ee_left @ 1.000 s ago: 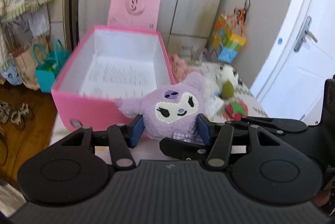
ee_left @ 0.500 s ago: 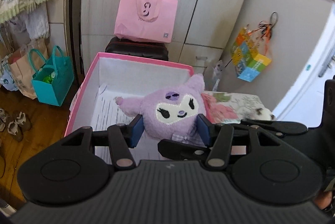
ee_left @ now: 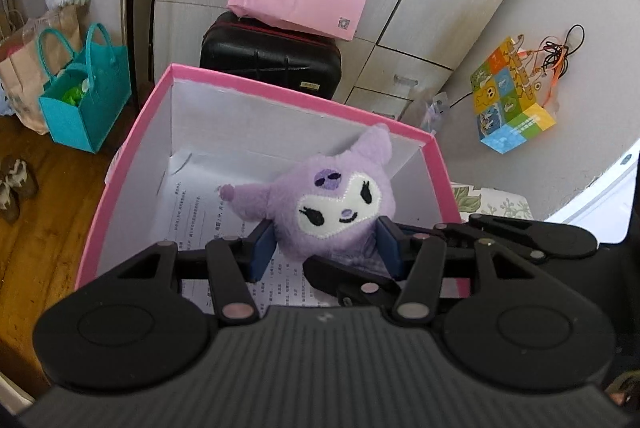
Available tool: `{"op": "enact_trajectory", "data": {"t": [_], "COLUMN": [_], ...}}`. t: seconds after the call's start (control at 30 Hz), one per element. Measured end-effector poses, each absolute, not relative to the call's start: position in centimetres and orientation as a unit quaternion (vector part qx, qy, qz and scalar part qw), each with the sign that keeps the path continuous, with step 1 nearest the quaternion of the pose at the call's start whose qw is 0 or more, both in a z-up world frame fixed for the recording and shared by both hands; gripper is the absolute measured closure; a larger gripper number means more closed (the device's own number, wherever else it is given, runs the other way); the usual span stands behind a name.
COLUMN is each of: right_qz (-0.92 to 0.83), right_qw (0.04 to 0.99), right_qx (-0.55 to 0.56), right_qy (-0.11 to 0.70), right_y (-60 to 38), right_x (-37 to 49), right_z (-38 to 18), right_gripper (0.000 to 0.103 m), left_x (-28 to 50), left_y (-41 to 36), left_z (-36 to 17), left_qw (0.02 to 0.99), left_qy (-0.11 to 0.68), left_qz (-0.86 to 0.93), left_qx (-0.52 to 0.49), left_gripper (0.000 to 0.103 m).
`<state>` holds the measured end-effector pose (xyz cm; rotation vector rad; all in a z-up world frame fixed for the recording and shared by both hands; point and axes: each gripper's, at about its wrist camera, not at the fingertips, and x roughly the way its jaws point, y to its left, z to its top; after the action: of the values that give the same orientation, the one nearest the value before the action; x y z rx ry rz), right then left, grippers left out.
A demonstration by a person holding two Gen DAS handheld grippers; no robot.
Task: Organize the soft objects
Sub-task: 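Open the left tool to drop the doll into the pink box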
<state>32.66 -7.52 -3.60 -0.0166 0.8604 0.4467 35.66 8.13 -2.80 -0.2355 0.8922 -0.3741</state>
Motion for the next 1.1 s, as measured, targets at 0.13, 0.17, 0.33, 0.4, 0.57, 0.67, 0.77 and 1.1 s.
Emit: {"op": "enact_trajectory", "data": {"t": [0.13,0.17,0.33,0.4,0.57,0.67,0.77,1.1], "right_qz": [0.207,0.204,0.190,0.190,0.189,0.192,0.194,0.202], "right_qw": [0.884,0.884,0.884,0.885,0.893,0.897,0.901,0.911], "right_qx": [-0.045,-0.057,-0.115,-0.124,-0.140,-0.142,-0.147,-0.151], "right_qy": [0.417,0.417,0.412,0.408,0.384,0.372,0.360,0.326], "right_y": [-6.7,-6.4,-5.3,-5.1,-5.2,-5.4,-5.6,-6.9], "right_x": [33.1,33.2,32.9,32.5,30.7,29.3,27.7,21.4], "right_z": [-3.6,-3.7,-3.8,-3.6,-2.3,-1.4,-0.5,2.6], "right_gripper": [0.051,0.050,0.048,0.045,0.043,0.043,0.043,0.043], "left_x": [35.9,36.1,35.6,35.0,32.5,30.5,28.2,21.1], "left_y": [8.5,8.5,8.5,8.6,9.4,9.7,10.0,10.2], "left_z": [-3.4,-3.6,-3.5,-2.8,-0.4,1.2,2.6,6.4], "left_qw": [0.872,0.870,0.880,0.887,0.904,0.914,0.921,0.934], "left_qy": [0.438,0.442,0.431,0.417,0.381,0.359,0.339,0.294], "left_qz": [-0.179,-0.179,-0.171,-0.174,-0.181,-0.186,-0.190,-0.202], "left_qx": [-0.125,-0.127,-0.104,-0.091,-0.070,-0.044,-0.024,0.017], "left_gripper": [0.050,0.050,0.046,0.043,0.041,0.040,0.040,0.038]}}
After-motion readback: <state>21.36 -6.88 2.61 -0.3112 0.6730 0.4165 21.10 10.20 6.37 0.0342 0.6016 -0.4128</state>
